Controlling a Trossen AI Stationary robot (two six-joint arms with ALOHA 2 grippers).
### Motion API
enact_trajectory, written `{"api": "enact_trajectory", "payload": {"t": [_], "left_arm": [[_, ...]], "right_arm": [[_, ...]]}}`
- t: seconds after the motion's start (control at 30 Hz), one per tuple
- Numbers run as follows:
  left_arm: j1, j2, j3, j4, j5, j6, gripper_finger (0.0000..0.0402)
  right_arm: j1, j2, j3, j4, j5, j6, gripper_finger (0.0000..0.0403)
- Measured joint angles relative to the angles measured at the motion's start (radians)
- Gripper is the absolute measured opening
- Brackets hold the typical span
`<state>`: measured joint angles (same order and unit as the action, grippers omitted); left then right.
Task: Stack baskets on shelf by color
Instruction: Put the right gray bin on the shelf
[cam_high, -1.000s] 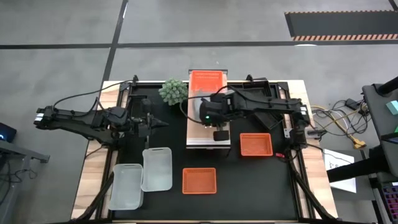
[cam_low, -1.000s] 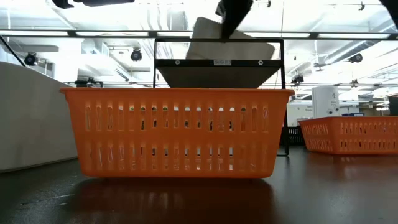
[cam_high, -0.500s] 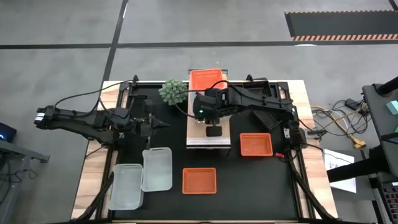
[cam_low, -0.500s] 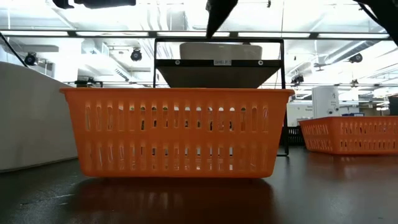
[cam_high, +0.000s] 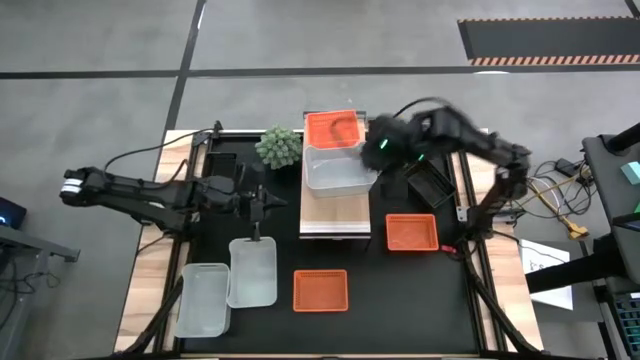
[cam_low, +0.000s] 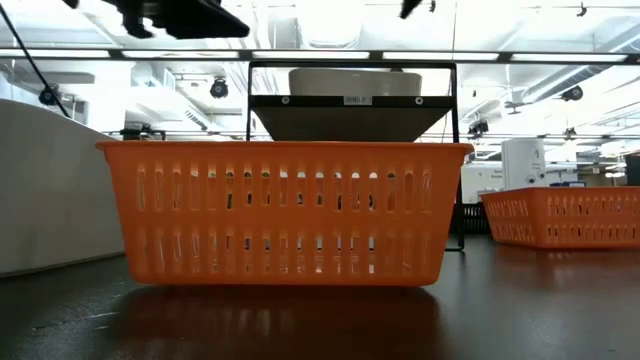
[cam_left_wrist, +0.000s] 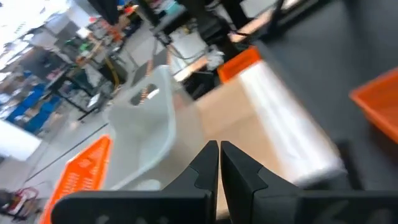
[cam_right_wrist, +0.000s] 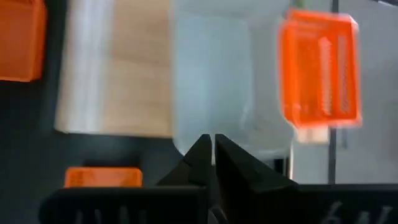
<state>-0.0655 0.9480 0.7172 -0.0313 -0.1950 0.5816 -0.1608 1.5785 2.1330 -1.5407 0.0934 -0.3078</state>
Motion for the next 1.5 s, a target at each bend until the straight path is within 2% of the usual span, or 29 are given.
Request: {"api": "enact_trajectory", "payload": {"t": [0.13,0.33,0.47,0.63,0.83,1.0,1.3,1.5], "left_arm": [[0.064,0.045,0.025,0.014,-0.001,-0.016,0.0002],[0.141,0.082,0.026,0.023,0.001,-0.072,0.0002],[0.16,0.097,0.01,0.02,0.002,-0.081,0.0002],[0.165,0.127,0.0,0.02,0.003,-0.102,0.0002],[0.165,0.162,-0.004,0.022,-0.053,-0.108,0.0002],[0.167,0.168,0.0,0.023,-0.131,-0.105,0.0002],[0.166,0.181,-0.001,0.024,-0.1,-0.132,0.0002],[0.166,0.233,0.001,0.094,-0.099,-0.132,0.0002]], "right_arm": [[-0.137,-0.119,-0.187,0.087,-0.1,-0.023,0.0009],[-0.312,-0.255,-0.487,0.217,-0.101,-0.048,0.0009],[-0.358,-0.296,-0.658,0.362,-0.196,-0.048,0.0009],[-0.342,-0.294,-0.795,0.545,-0.313,-0.034,0.0009],[-0.274,-0.265,-0.83,0.655,-0.34,-0.033,0.0008],[-0.234,-0.246,-0.801,0.653,-0.318,0.0,0.0008],[-0.223,-0.256,-0.769,0.643,-0.243,0.012,0.0008],[-0.224,-0.255,-0.769,0.645,-0.19,0.01,0.0008]]}}
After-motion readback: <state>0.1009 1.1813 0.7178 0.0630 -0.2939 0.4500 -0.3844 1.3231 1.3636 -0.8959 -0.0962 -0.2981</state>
